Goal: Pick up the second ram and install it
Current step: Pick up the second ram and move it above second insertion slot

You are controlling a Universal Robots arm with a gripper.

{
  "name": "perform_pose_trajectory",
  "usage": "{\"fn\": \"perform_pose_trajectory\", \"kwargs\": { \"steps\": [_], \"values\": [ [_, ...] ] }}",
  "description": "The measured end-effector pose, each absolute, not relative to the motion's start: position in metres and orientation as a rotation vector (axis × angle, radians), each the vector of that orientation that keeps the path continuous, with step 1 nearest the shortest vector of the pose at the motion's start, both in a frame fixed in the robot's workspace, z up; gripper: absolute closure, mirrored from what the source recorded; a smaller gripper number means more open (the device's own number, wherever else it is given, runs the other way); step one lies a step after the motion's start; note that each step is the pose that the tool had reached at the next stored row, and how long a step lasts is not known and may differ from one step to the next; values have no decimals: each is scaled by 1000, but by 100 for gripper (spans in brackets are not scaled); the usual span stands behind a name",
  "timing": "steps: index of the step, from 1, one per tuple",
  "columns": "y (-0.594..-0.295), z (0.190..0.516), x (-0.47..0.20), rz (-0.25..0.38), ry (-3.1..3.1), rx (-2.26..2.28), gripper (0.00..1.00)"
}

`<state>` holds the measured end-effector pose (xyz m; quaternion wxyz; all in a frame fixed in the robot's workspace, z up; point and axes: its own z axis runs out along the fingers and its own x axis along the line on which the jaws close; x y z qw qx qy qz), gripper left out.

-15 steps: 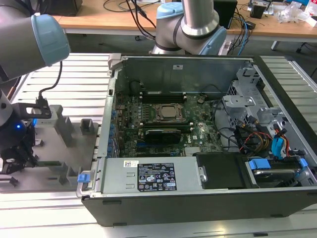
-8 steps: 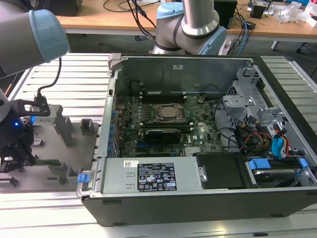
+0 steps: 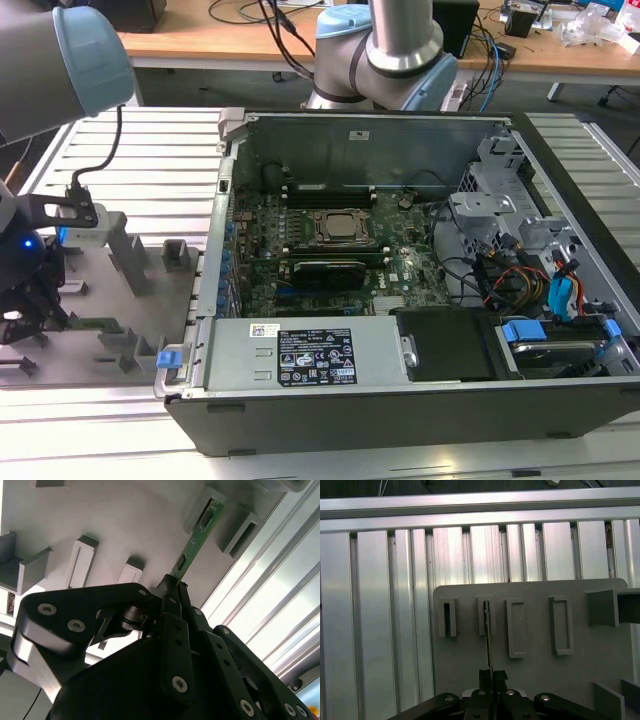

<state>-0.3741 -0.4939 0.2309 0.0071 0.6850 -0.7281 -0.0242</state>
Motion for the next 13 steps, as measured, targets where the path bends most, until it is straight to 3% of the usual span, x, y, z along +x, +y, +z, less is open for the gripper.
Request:
{"fn": "perform_pose_trajectory", "kwargs": {
  "steps": [13],
  "values": [
    [-494, 252, -374, -76, -2277, 2142, 87]
  ]
}}
